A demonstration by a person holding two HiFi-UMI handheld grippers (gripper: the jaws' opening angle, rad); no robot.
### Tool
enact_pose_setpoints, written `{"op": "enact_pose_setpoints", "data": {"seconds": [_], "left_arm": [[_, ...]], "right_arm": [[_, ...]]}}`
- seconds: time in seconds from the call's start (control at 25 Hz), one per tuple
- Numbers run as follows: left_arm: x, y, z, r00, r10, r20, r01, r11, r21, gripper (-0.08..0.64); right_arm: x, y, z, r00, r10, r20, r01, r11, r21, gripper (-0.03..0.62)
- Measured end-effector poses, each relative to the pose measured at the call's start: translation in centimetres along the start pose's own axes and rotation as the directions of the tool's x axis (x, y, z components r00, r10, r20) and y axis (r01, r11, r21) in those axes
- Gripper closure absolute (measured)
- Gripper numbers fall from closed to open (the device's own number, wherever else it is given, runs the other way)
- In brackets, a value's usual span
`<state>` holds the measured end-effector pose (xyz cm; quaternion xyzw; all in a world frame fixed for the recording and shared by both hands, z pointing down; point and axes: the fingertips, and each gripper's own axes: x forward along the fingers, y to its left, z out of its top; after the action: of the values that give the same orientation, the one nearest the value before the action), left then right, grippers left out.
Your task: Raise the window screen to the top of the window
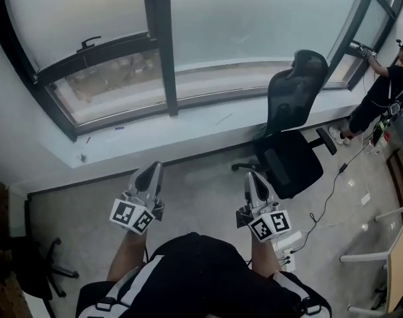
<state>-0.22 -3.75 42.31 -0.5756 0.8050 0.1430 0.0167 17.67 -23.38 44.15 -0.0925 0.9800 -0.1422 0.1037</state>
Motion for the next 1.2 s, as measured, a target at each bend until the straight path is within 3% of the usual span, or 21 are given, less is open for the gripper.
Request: {"op": "enact_pose_setpoints", "data": {"seconds": [0.28,0.48,0.64,0.84,1.2], "left_arm": [[-6.2,5.7,1.2,0.979,0.200,0.028,-0.201,0.979,0.016,0.557],[-10.7,8.2,1.9,0.943,0.328,0.060,-0.329,0.944,0.007,0.557],[-13.4,10.6,1.4,0.911,0.403,0.083,-0.405,0.914,0.002,0.557],[-13.7,12.6,1.9,0.870,0.484,0.093,-0.487,0.873,0.011,0.557],[-9.1,17.4,3.0,0.831,0.545,0.112,-0.552,0.833,0.040,0.557]], "right_arm": [[6.1,5.7,-3.3,0.981,0.181,-0.064,-0.179,0.983,0.036,0.586],[9.6,9.6,-5.8,0.943,0.309,-0.121,-0.303,0.951,0.068,0.587],[11.9,13.7,-6.6,0.898,0.425,-0.110,-0.412,0.902,0.127,0.588],[15.3,14.3,-8.5,0.867,0.480,-0.137,-0.467,0.876,0.119,0.586],[24.5,12.6,-9.1,0.836,0.535,-0.118,-0.518,0.842,0.147,0.588]]}}
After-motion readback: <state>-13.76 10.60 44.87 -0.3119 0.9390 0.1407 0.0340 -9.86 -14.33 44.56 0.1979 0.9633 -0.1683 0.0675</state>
